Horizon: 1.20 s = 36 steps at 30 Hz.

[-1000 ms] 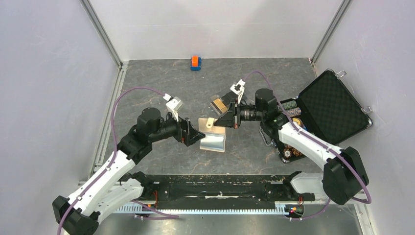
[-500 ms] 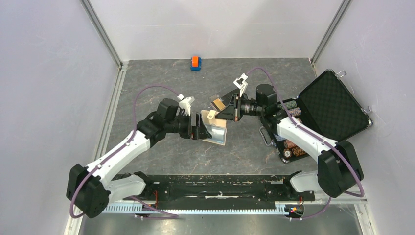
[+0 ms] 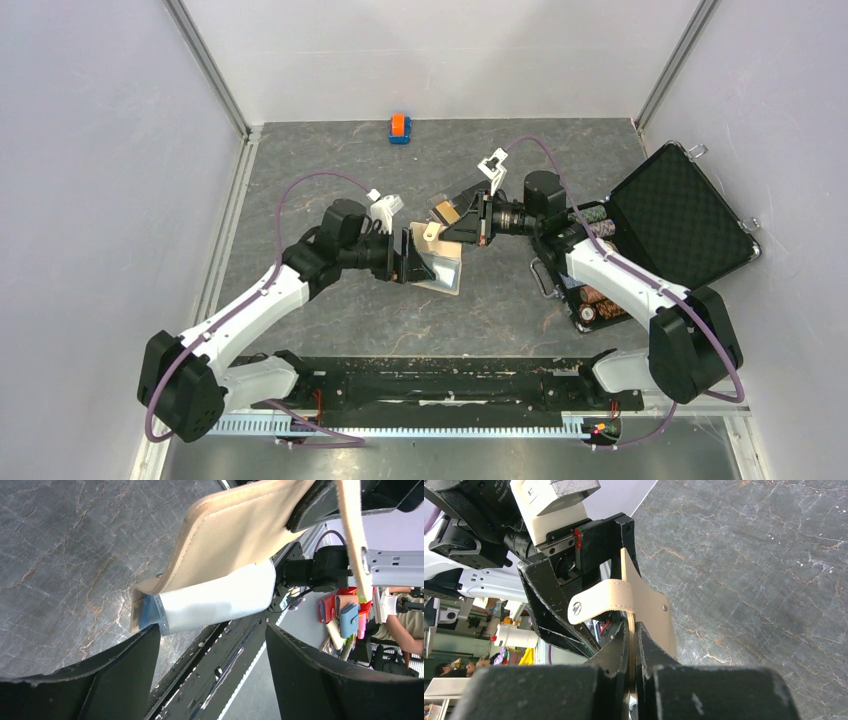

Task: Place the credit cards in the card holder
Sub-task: Open the card holder.

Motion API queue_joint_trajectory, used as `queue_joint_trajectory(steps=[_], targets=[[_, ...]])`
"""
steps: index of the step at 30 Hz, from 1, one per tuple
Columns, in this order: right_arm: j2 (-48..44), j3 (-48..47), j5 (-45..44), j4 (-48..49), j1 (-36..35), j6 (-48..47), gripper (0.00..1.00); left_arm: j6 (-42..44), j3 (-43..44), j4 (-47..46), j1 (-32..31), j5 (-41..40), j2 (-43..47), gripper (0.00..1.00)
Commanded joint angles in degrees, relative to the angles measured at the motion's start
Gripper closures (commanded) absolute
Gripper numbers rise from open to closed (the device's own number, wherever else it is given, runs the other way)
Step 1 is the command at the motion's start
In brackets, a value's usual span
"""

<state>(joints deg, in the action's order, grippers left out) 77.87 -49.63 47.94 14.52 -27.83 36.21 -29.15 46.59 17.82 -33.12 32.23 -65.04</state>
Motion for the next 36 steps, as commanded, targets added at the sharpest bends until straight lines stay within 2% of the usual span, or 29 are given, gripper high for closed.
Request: queue_joint_trajectory(steps=[1,5,13,23,32,36], targets=[[-0.55,0.29,0.6,3.24,0.22,0.93,1.0,-2.21,0.25,-3.99,0.09,2.39,2.07,0.2],[-0.79,0.89,0.48,3.31,0.26,1.05,1.0,-2.65,0.43,-4.64,0.16,2.16,4.07,0.23],[-1.23,2.28,0.98,3.95,0.17,1.37,1.0,-2.47,0.09,-5.8,0.15,0.25,8.48,0.23],[-1.79,4.22,2.15,6.94,0.15,3.59,1.0,-5.1,0.37,-9.95,0.25,2.82,7.46,0.25],[-3.13,5.89,3.98,9.36,0.06,6.02,1.0,-4.59,-1.51,-12.39,0.4,1.46,9.65,0.18],[-3.92,7.18,4.65,11.98,0.0,8.86,1.0,-4.05,-4.37,-15.43,0.45,1.17,10.37,0.21]])
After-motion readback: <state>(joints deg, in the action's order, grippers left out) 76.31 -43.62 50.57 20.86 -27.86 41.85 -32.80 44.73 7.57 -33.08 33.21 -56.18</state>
